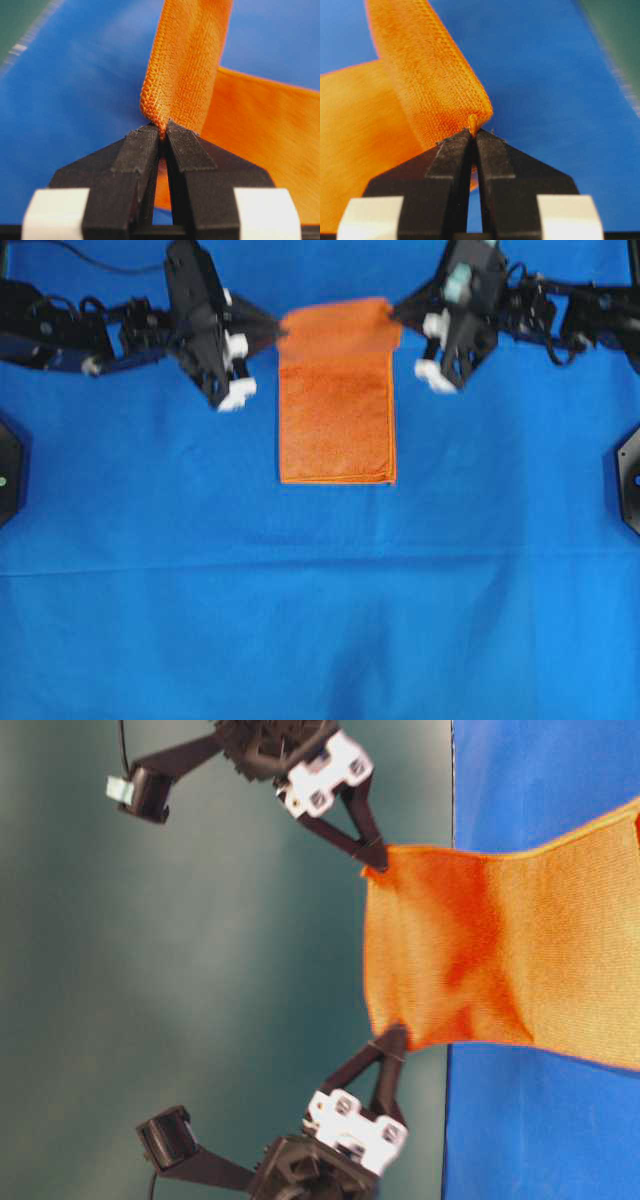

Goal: Fold a vertical towel.
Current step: 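Carry the held edge down over the towel toward its bottom edge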

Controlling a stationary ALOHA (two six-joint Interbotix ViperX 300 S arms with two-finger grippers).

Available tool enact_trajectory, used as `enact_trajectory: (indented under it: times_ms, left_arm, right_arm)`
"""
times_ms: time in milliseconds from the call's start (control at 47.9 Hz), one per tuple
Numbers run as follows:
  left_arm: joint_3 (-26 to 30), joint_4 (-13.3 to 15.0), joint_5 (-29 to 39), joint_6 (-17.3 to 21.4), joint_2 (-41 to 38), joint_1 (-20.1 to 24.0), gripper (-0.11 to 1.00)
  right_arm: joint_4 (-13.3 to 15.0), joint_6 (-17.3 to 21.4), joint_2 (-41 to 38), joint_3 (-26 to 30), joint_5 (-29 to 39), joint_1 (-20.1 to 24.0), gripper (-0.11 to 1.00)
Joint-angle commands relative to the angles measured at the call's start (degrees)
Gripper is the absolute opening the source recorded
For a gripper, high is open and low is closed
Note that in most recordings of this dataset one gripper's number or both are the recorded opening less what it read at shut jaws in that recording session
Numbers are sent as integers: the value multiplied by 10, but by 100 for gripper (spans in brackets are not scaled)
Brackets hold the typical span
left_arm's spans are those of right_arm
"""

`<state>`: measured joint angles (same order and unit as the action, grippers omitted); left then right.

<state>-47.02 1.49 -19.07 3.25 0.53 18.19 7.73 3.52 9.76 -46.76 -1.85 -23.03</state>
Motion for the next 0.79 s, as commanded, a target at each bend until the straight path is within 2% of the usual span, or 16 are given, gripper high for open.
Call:
enact_trajectory:
  times_ms: [0, 251, 501, 773]
  left_arm:
    - [-1, 0, 6, 0, 13, -16, 2]
    - [-16, 0, 11, -2, -1, -69, 2]
    - [-15, 0, 11, -3, -39, -117, 2]
    - [-11, 1, 10, -4, -75, -131, 2]
  right_arm:
    - [-5, 3, 20, -9, 1, 25, 3]
    - [-18, 29, 18, -31, 1, 86, 3]
    - [-18, 55, -19, -43, -12, 110, 3]
    - [-26, 63, -64, -40, -44, 123, 3]
